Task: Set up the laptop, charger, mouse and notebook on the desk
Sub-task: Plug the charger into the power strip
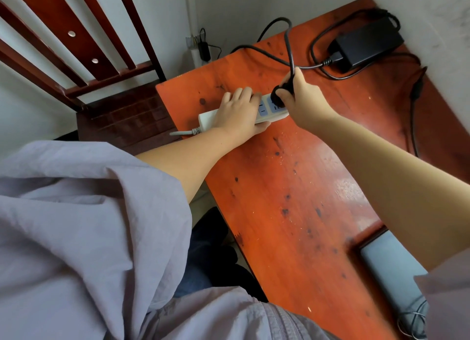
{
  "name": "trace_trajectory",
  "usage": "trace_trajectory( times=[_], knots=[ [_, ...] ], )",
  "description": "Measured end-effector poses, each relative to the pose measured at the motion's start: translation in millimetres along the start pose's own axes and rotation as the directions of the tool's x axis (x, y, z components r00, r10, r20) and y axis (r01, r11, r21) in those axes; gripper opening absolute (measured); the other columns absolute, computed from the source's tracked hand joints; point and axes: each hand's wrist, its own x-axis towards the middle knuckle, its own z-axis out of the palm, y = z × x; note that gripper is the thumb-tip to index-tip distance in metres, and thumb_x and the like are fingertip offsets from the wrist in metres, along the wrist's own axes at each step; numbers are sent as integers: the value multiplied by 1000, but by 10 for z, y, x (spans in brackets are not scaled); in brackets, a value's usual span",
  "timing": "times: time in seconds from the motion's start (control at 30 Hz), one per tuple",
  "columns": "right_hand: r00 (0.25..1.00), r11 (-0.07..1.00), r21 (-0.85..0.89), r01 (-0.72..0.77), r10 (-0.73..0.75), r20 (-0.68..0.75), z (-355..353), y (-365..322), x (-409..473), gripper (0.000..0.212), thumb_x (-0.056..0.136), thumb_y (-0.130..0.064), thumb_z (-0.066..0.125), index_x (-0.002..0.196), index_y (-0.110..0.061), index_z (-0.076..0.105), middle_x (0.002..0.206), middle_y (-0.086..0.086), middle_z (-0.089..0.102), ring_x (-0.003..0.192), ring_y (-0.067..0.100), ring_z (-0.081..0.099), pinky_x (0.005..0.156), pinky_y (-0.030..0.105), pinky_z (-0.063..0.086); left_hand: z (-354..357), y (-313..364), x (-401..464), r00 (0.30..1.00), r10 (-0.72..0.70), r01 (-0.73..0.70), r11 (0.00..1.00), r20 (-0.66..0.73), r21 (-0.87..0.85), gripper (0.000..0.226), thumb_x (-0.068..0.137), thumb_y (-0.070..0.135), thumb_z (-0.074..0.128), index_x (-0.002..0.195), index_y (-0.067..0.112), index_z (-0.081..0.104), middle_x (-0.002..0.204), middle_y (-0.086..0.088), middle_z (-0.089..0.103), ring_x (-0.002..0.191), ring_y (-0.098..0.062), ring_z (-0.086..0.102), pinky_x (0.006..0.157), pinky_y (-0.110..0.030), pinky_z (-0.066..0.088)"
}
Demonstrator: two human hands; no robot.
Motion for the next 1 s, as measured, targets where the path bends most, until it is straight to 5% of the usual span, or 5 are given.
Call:
trace_trajectory(
  times=[0.13, 0.4, 0.77, 0.9, 1.0],
  knots=[
    [1000, 1000, -25, -6, 6, -16, 99, 20, -111, 18, 95, -17, 44, 106, -3, 41, 95, 12, 58, 80, 26, 55, 65, 36, 46, 4, 7, -5, 1000, -4, 4, 1000, 14, 1, 66, 85, 53, 51, 135, 11, 40, 122, -9, 50, 115, -28, 46, 98, -39, 33],
    [999, 999, -13, -32, 32, 18, -11, 27, 15, 19, 94, -21, 46, 107, -8, 42, 92, 3, 56, 74, 15, 53, 55, 15, 39, 2, 7, -6, 1000, 3, -3, 1000, 0, 25, 62, 85, 53, 50, 131, 11, 44, 120, -11, 52, 113, -29, 47, 96, -39, 34],
    [1000, 997, -74, -22, 21, -8, 111, 3, -139, 20, 96, -19, 43, 108, -3, 39, 100, 20, 61, 82, 37, 59, 69, 50, 52, 1, 12, -5, 1000, 0, 0, 1000, 10, 24, 65, 85, 53, 51, 132, 10, 41, 120, -10, 51, 113, -28, 47, 98, -39, 33],
    [999, 999, -40, -24, 25, 30, 32, -5, -56, 20, 95, -20, 45, 107, -4, 40, 99, 13, 61, 79, 26, 57, 57, 26, 47, -9, 18, -4, 1000, 3, -3, 1000, 17, 29, 67, 86, 53, 49, 135, 10, 39, 122, -10, 51, 115, -28, 46, 98, -39, 33],
    [999, 999, -20, -33, 33, 5, 59, 3, -84, 21, 95, -20, 45, 108, -4, 40, 98, 15, 61, 82, 31, 59, 63, 36, 50, -7, 15, -10, 1000, 4, -5, 999, 15, 39, 66, 86, 53, 49, 135, 9, 40, 122, -11, 51, 115, -29, 46, 98, -40, 34]
  ],
)
